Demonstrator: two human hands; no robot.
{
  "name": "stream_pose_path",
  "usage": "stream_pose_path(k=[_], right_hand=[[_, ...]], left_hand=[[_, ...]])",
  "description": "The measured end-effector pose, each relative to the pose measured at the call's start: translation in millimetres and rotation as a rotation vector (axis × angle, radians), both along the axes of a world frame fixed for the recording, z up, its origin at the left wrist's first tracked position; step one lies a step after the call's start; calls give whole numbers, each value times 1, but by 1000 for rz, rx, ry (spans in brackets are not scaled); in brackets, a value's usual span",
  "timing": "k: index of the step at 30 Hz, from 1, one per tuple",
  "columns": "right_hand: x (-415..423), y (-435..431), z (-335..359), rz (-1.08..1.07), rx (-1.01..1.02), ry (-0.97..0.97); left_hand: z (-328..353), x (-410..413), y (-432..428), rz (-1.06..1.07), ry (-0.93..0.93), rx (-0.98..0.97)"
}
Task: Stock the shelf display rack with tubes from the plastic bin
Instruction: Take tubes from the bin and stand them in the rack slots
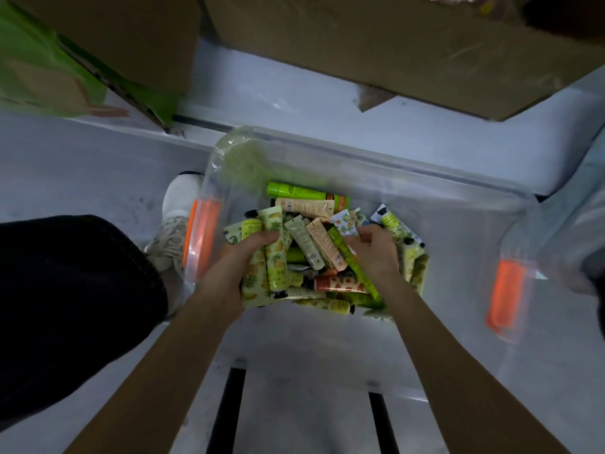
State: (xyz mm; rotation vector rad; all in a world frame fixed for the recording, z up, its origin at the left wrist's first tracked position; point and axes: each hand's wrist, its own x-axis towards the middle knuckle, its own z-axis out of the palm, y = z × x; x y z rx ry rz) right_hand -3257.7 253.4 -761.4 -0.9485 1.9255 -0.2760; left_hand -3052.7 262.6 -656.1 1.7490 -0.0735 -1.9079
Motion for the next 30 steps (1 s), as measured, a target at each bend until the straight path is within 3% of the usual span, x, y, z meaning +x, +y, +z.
stream_pose_path(k=[7, 11, 17, 30], right_hand=[[5, 13, 64, -352, 38, -615], [10, 6, 120, -334, 54, -802], [18, -18, 220, 96, -67, -738], [37, -38, 454, 408, -525, -498]], left_hand=[[17, -4, 3, -46, 13, 1], [47, -11, 4, -34, 41, -31], [118, -11, 2, -34, 134, -183], [312, 10, -18, -92, -44, -693]])
